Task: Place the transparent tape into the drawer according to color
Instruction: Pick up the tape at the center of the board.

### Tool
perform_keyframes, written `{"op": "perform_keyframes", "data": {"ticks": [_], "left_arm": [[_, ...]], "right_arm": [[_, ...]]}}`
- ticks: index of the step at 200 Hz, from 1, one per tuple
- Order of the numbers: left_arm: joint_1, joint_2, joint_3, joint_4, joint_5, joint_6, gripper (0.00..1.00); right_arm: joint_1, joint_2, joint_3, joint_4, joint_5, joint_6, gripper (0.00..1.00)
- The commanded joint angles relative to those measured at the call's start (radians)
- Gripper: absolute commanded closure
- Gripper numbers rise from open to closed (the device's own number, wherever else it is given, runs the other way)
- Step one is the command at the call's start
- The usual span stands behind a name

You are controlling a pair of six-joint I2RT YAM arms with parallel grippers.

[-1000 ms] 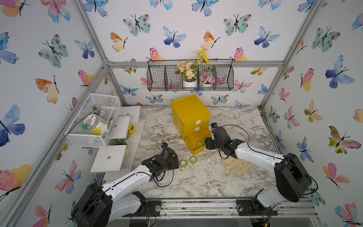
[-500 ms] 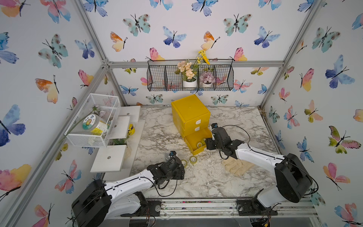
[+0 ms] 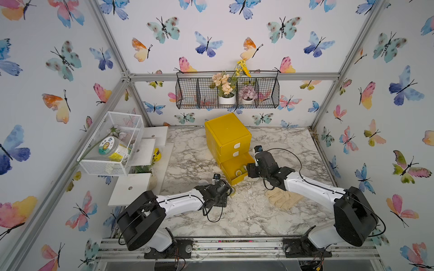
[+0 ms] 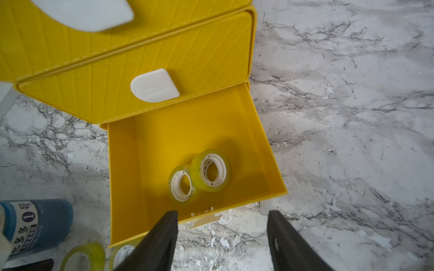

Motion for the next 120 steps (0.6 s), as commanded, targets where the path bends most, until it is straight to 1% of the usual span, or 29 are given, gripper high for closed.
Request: {"op": "perform_keyframes", "data": {"ticks": [1,48,90,120], "left_arm": [[-0.005,0.036,0.023,-0.022,-0.055,0.036,0.25],[-0.006,0.107,0.049,-0.005,-0.055,0.048,0.28],[-0.009,0.153,0.071,-0.003,-0.058,0.056,0.38],[-0.012,0.148,0.063,-0.009,-0.055,0.05,0.46]], "right_arm": [[-0.003,-0.011,0.003,-0.011,0.026,0.0,0.35],[-0.003,-0.031,0.0,-0.005,0.019,0.003,0.35],[-0.003,-0.037,-0.005,-0.008,0.023,0.003,0.35],[-0.003,-0.04,-0.011,-0.005,0.025,0.003,0.34]]}}
